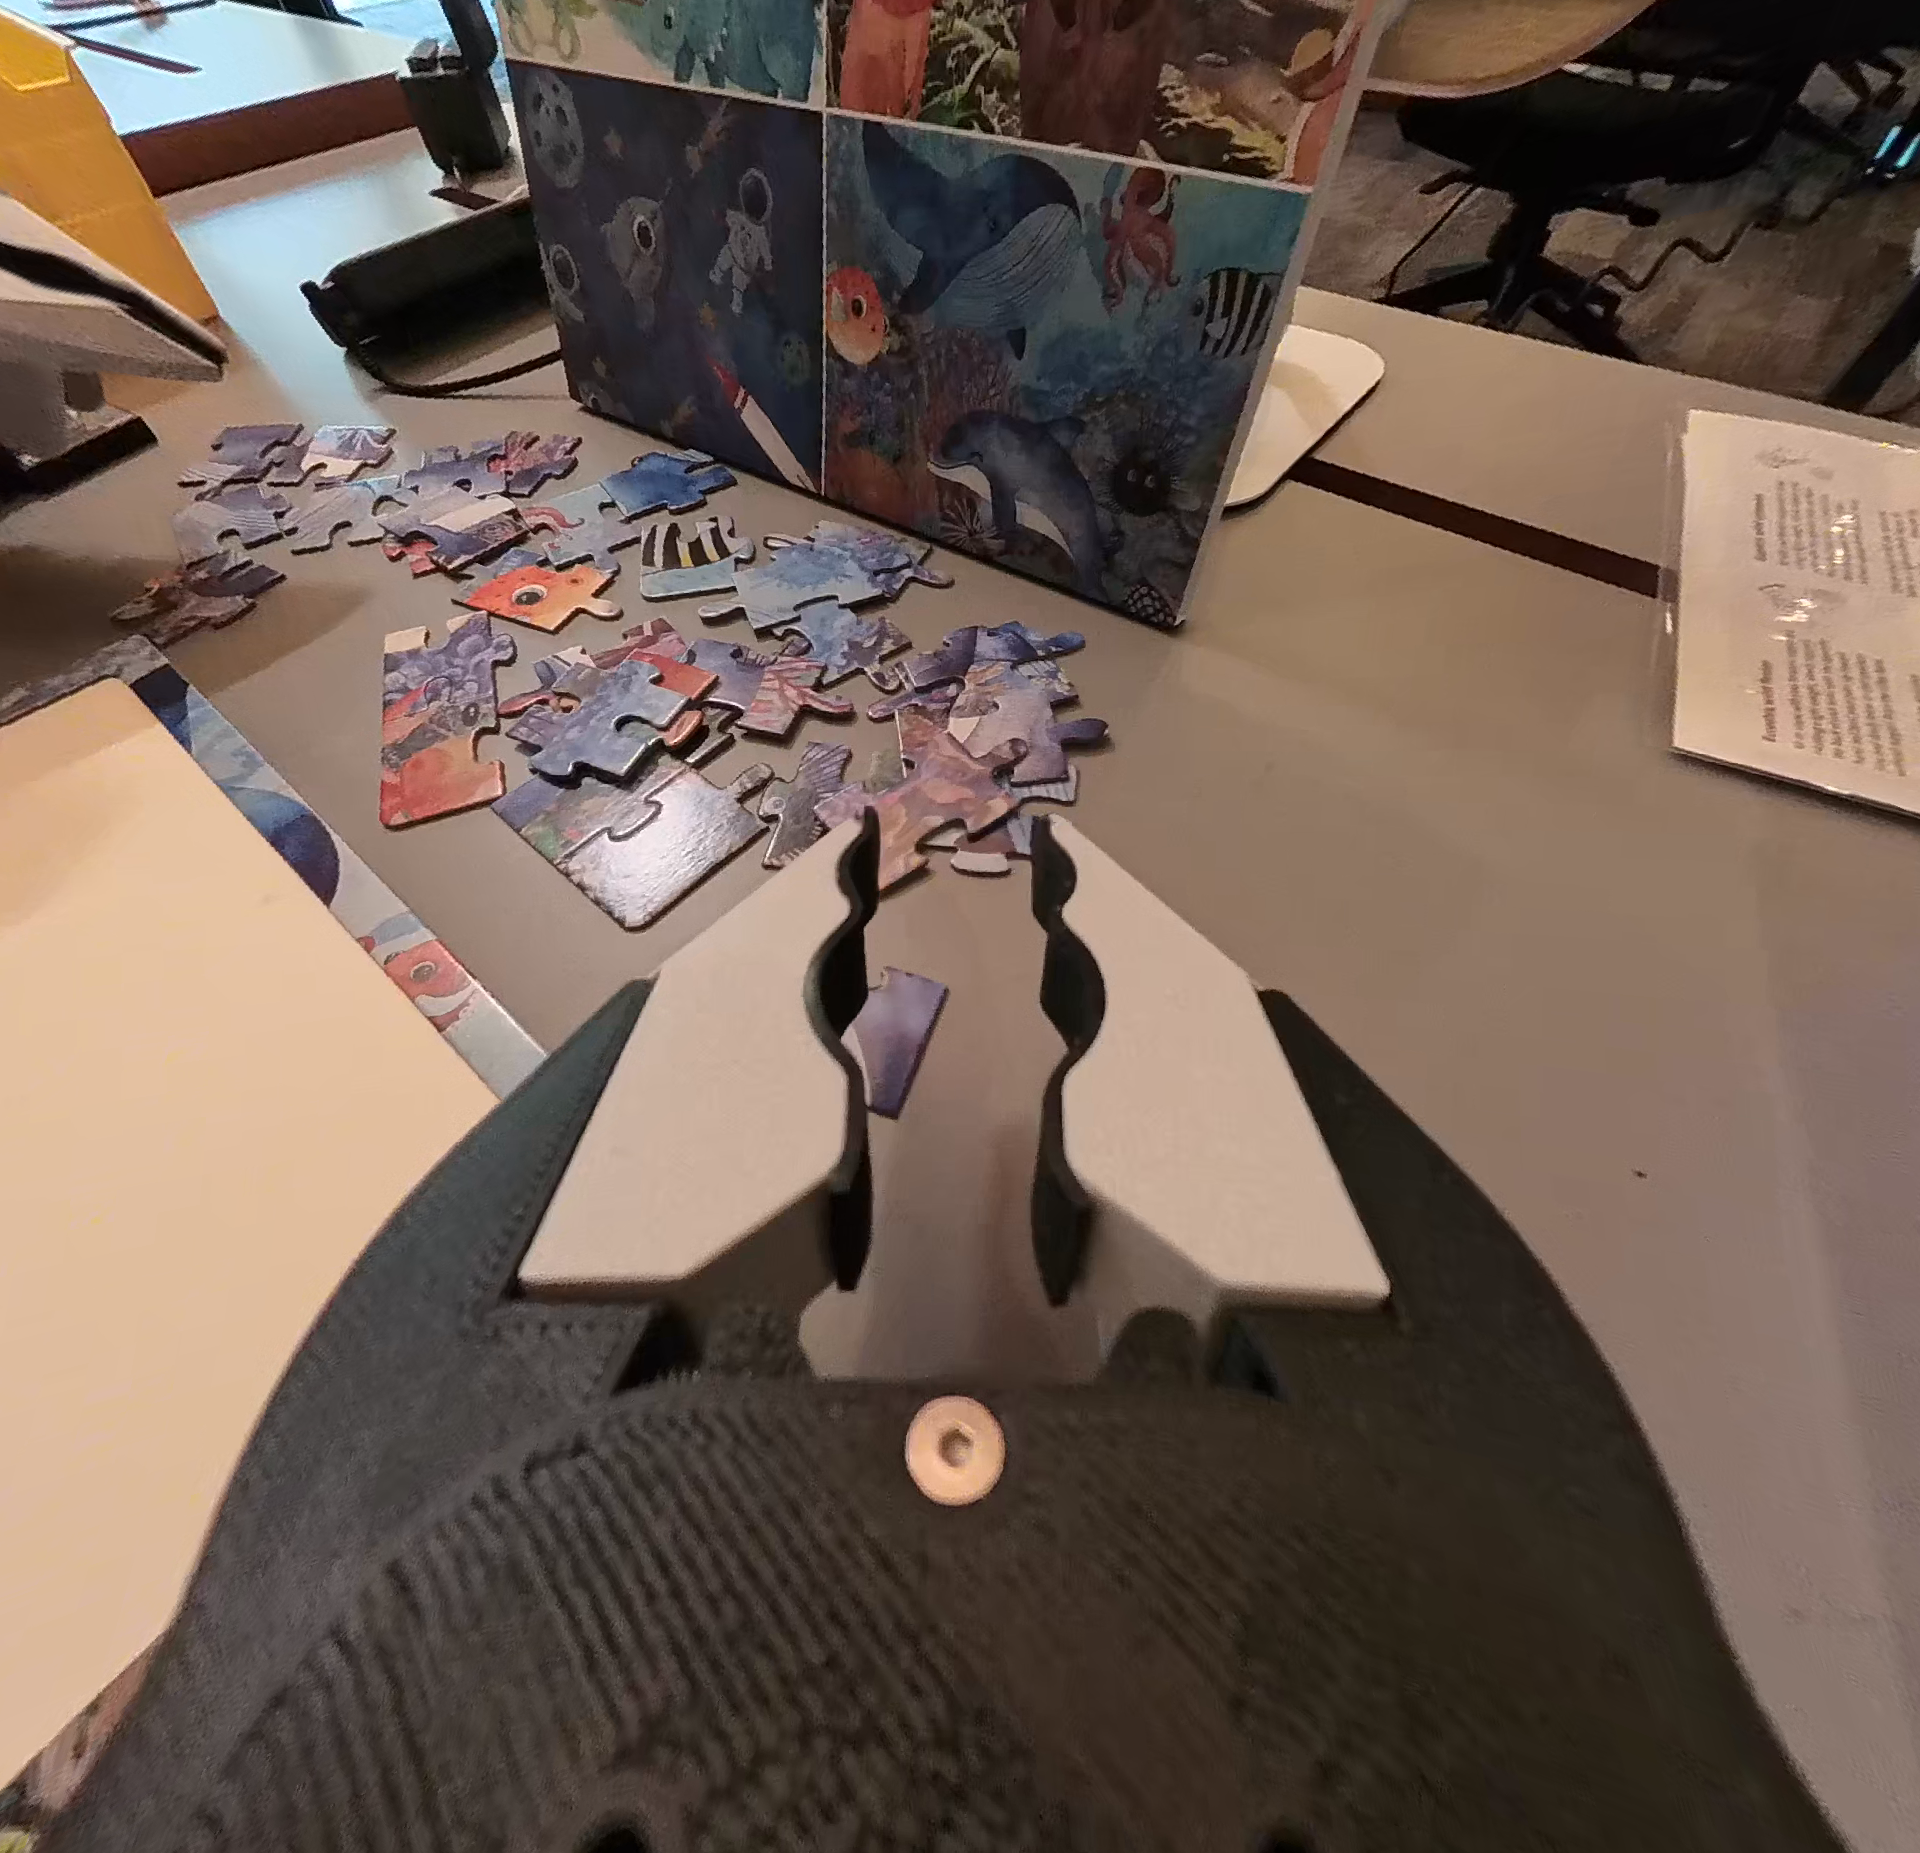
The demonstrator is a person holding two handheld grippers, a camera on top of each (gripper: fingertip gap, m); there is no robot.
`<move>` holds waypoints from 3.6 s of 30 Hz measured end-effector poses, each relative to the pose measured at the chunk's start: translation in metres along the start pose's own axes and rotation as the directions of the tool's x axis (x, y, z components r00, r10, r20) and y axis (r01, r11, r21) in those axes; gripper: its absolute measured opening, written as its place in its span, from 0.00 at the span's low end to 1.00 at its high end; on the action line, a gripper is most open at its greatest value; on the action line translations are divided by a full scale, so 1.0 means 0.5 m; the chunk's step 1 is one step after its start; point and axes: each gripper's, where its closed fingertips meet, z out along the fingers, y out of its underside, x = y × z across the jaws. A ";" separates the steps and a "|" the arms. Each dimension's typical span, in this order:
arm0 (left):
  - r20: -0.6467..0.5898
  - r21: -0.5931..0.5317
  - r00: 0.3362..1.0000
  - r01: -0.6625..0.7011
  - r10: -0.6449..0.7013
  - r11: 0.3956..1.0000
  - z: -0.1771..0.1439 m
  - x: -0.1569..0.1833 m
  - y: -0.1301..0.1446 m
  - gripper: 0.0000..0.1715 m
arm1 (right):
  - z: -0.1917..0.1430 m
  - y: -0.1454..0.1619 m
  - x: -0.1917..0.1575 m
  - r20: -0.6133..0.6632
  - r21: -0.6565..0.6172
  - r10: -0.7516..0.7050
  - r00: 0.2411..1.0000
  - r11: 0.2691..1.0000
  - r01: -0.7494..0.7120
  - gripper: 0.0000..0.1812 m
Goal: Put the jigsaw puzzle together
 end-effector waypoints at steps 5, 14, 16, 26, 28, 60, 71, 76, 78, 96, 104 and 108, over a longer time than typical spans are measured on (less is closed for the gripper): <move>-0.025 0.032 1.000 0.014 -0.013 0.999 -0.001 0.014 -0.012 0.00 | -0.003 -0.001 0.005 -0.015 0.005 0.015 1.000 1.000 -0.015 0.15; -0.058 0.013 0.998 0.018 -0.017 1.000 0.013 0.036 -0.006 0.00 | -0.003 0.002 0.002 -0.039 -0.003 -0.013 0.999 1.000 0.013 0.15; -0.081 -0.001 0.996 0.029 -0.029 1.000 0.021 0.045 -0.001 0.05 | -0.004 0.000 0.005 -0.048 0.005 -0.006 0.999 1.000 0.007 0.15; -0.187 -0.073 0.982 0.017 -0.030 0.997 0.099 0.090 -0.015 0.32 | -0.012 -0.005 0.012 -0.017 0.034 0.079 0.997 0.996 -0.078 0.15; -0.206 -0.137 0.978 -0.044 0.015 0.990 0.131 0.091 -0.005 0.31 | -0.010 -0.004 0.010 -0.014 0.028 0.072 0.997 0.997 -0.072 0.15; -0.454 -0.008 0.852 -0.297 0.261 0.955 -0.006 0.212 -0.089 0.18 | 0.008 0.007 -0.028 0.029 -0.031 0.026 0.999 0.999 -0.026 0.16; -0.781 -0.190 0.611 -0.430 0.129 0.882 -0.052 0.367 0.100 0.18 | 0.005 0.005 -0.024 0.026 -0.020 0.056 0.998 0.998 -0.056 0.16; -0.770 -0.194 0.619 -0.459 0.155 0.867 -0.058 0.365 0.101 0.18 | 0.010 0.013 -0.035 0.027 -0.051 0.019 0.999 0.999 -0.017 0.16; -0.732 -0.222 0.659 -0.471 0.174 0.853 -0.050 0.345 0.108 0.18 | 0.012 0.011 -0.052 0.043 -0.057 -0.005 0.999 0.998 0.008 0.17; -0.603 -0.235 0.793 -0.285 0.091 0.929 -0.106 0.242 0.104 0.00 | 0.012 0.055 -0.505 0.652 -0.203 -0.073 0.755 0.942 0.266 0.40; -0.506 -0.282 0.860 -0.233 0.063 0.931 -0.173 0.292 0.153 0.00 | 0.019 0.099 -0.524 0.673 -0.274 -0.067 0.736 0.902 0.333 0.40; -0.440 -0.297 0.898 -0.178 0.031 0.938 -0.183 0.304 0.191 0.00 | 0.003 0.111 -0.559 0.732 -0.297 -0.022 0.681 0.890 0.347 0.37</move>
